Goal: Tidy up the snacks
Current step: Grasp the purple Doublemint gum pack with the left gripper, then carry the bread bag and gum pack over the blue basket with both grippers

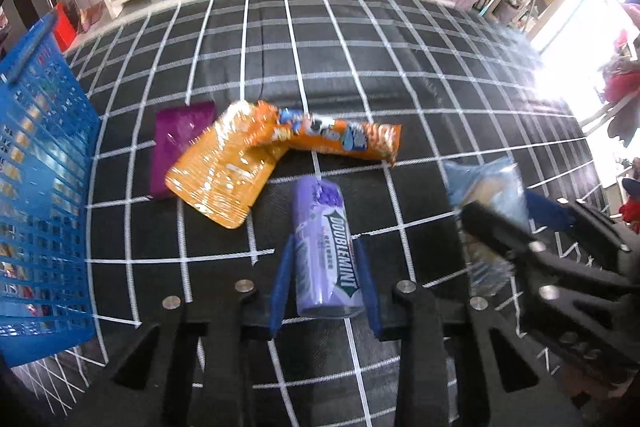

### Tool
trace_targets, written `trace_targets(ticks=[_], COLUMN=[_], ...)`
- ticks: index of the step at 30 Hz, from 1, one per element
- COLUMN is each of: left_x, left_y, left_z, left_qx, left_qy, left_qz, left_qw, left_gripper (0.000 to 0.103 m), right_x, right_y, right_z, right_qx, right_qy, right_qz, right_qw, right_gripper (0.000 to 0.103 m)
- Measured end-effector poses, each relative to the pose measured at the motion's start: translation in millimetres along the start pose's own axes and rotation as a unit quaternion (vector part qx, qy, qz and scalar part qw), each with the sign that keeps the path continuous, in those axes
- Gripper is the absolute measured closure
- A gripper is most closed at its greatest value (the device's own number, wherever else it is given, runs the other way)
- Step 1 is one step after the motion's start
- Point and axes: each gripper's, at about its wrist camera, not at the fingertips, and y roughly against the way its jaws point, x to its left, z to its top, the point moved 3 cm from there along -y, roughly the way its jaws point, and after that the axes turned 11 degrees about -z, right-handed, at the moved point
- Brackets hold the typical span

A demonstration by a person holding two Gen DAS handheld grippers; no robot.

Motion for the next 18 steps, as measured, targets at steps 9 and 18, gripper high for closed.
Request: trace_targets(ticks=[9, 18], left_x=[8.1, 53.6], left_y=[69.2, 163.1], left_z=[-8.3, -21.9], left_qx=[-0.044, -0.104], left_qy=[-0.012, 0.004], left_qz=[-0.038, -0.054], left_qw=[0.9982, 0.9931], left_gripper=[0.075, 0.075], right_x=[42.1, 109.5], right_y=[59.6, 104.8], right_z=[13.4, 27.6], right_qx=[-0.042, -0.071], right_qy=[0.022, 0.061], right_qz=[-0.004, 0.007], right_qw=[0.999, 0.996], right_gripper=[0.046, 0.046])
